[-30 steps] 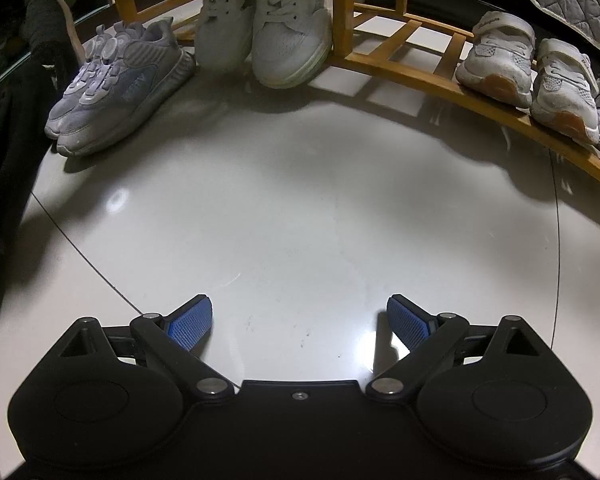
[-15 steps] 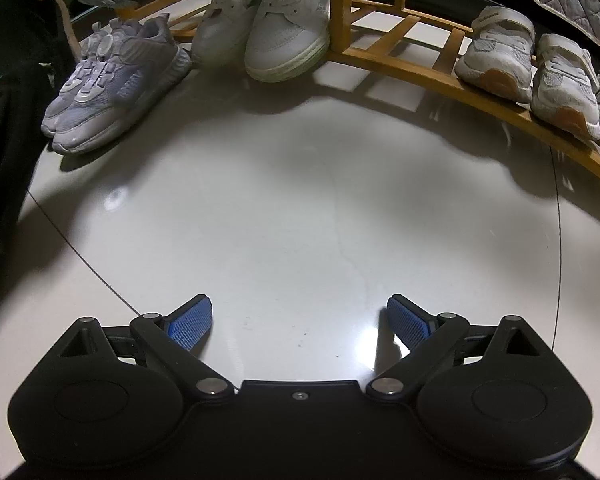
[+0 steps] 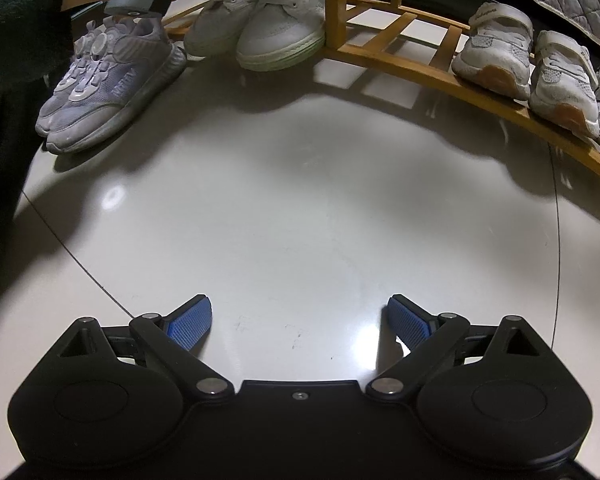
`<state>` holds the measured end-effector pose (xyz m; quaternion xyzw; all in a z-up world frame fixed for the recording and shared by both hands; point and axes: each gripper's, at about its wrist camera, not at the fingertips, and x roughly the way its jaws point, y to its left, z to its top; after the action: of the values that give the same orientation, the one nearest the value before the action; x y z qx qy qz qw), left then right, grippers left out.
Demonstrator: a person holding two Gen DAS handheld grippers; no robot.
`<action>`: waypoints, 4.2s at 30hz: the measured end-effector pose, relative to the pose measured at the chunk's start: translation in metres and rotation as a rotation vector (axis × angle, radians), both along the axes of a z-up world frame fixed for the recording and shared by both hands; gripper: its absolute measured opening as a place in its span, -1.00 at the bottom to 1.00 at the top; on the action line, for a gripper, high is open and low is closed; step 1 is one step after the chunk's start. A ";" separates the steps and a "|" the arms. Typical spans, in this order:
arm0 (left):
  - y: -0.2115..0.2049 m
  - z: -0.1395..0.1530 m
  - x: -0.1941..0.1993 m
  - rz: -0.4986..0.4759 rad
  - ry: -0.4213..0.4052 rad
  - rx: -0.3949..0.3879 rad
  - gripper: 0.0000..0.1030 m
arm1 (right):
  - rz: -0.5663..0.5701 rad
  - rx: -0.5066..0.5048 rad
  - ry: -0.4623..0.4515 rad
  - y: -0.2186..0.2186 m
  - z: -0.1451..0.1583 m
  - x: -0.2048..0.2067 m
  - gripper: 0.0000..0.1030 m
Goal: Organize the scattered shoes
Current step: 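Lift the teal-lined sneaker pair up onto the upper shelf slats, then set the teal-lined pair down on the shelf and open the left gripper, then move the left gripper down to the grey dial-lace sneaker pair, then grasp the grey dial-lace sneaker pair by the heels with the left gripper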
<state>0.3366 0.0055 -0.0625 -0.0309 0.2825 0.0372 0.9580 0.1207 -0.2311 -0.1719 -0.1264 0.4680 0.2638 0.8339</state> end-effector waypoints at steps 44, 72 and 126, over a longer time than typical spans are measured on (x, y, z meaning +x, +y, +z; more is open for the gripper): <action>0.006 0.002 -0.017 -0.024 -0.045 -0.073 -0.21 | 0.037 -0.022 -0.049 0.004 0.003 -0.002 0.93; 0.082 0.033 -0.124 0.100 0.142 0.024 -0.05 | 0.069 0.004 -0.080 0.006 0.013 -0.007 0.94; 0.161 -0.036 -0.068 -0.018 0.499 0.136 -0.39 | 0.061 -0.035 -0.033 0.010 -0.002 -0.003 0.96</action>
<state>0.2682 0.1661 -0.0983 0.0462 0.5072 0.0542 0.8589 0.1175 -0.2212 -0.1742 -0.1596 0.4548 0.2788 0.8307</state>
